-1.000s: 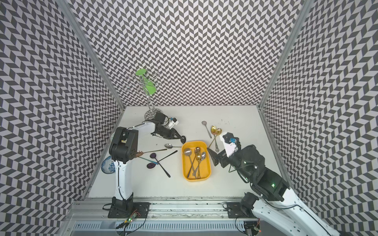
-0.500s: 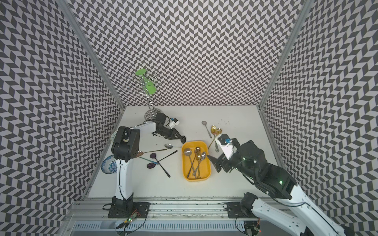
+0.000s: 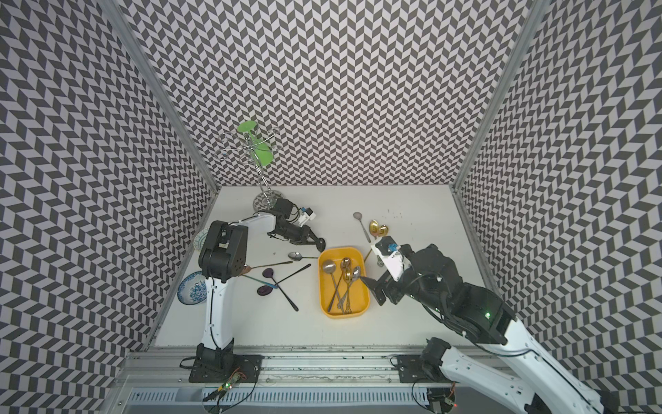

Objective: Put the spoon into the storage box
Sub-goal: Pick up the spoon from the center of the board.

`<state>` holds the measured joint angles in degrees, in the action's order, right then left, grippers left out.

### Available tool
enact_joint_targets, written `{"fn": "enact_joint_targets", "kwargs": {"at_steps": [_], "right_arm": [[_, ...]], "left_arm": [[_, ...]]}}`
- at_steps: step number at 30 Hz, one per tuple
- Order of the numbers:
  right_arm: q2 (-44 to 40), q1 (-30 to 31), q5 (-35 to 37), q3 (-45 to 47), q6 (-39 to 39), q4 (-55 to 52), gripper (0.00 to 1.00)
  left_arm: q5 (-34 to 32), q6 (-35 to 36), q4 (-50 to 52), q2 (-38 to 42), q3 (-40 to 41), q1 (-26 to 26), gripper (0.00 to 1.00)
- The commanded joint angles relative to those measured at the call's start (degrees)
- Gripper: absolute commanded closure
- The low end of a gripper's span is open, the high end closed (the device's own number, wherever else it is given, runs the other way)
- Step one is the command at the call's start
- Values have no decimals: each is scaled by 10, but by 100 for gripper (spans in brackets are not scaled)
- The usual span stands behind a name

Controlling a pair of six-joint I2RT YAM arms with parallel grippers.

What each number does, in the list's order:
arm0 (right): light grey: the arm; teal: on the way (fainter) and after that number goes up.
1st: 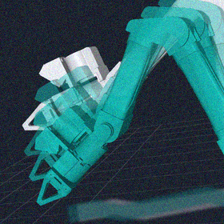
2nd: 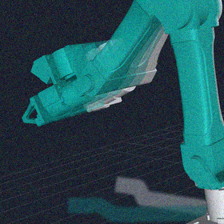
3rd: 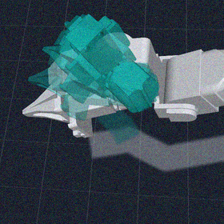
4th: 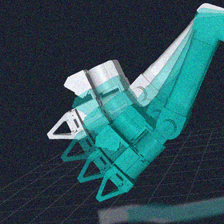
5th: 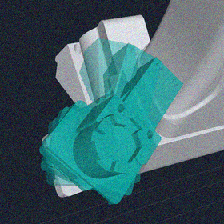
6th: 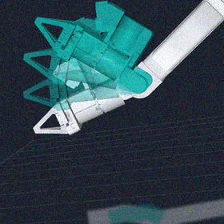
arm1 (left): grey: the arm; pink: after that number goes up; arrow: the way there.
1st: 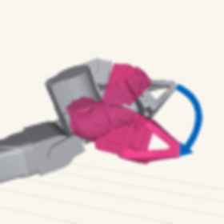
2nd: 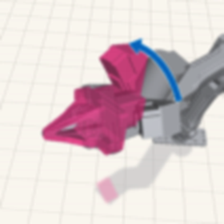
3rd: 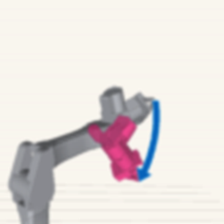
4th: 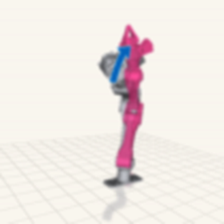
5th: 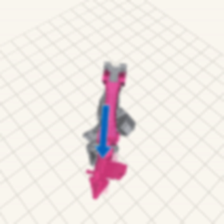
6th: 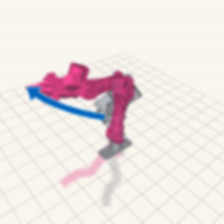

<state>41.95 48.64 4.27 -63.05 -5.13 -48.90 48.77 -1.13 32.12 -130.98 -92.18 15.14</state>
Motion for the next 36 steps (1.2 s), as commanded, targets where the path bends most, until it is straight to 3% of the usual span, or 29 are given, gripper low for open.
{"fn": "enact_joint_targets", "kwargs": {"at_steps": [1,4,16,26,29,36], "right_arm": [[-8,3,1,-6,2,12,1],[-12,3,3,-6,3,11,1],[-18,3,2,-1,1,16,1],[-22,3,5,-1,2,16,1],[-22,3,6,2,1,18,1],[-22,4,8,4,0,20,1]], "left_arm": [[-10,9,13,-16,-7,5,93],[-14,12,16,-12,-9,4,100],[-54,33,32,52,-23,-27,100],[-58,34,12,174,31,-48,100],[-30,9,-21,226,79,-49,100],[42,-136,-171,340,224,-39,100]]}}
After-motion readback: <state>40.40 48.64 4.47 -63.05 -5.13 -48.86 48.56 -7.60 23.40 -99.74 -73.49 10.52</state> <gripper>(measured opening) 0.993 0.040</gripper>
